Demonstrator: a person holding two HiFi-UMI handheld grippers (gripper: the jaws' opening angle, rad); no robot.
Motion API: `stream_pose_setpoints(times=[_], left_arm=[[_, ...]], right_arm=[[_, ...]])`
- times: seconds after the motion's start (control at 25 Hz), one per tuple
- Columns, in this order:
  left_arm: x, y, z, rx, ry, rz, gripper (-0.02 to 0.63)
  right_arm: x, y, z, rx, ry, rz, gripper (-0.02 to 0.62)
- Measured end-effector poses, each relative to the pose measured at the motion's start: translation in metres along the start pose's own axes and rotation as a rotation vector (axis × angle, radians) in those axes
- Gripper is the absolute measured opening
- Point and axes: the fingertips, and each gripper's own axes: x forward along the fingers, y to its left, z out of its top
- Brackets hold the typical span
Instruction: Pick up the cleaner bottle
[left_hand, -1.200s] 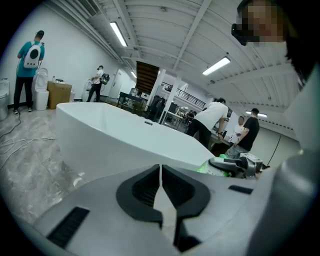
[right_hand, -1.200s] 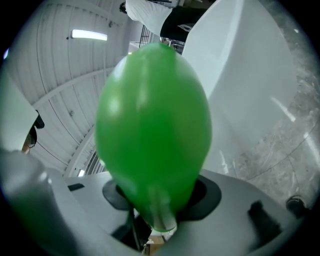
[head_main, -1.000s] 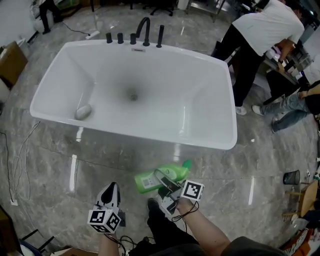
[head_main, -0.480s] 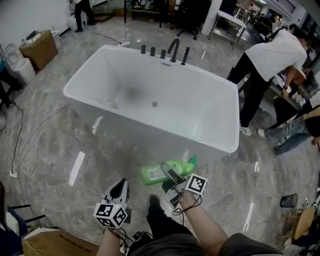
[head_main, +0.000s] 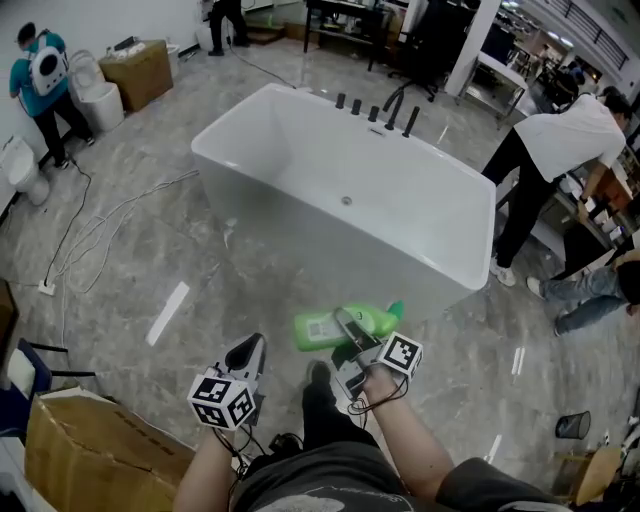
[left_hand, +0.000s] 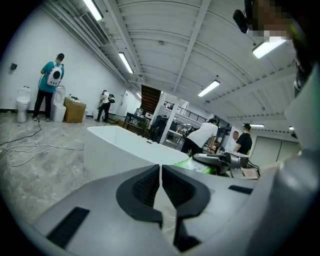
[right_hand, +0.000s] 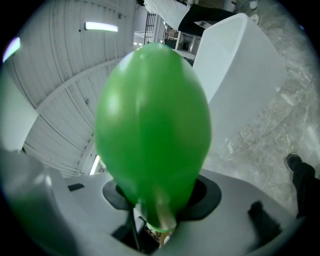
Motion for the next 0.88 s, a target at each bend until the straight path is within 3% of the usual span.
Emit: stream_pose_setpoints(times=[0.36,0.88], left_arm=[[-0.066,-0.026,-0.021,0.015,-0.017,-0.071,0.026],[-0.111,-0.079,-0.048,-0.004,-0.028,-0.11,0.026]], right_arm=[[-0.061,0.015,-0.068,-0.012,-0.033,-0.025,0.195],[-0.156,0.027,-0.09,0.013,-0.1,-0.035,0.195]])
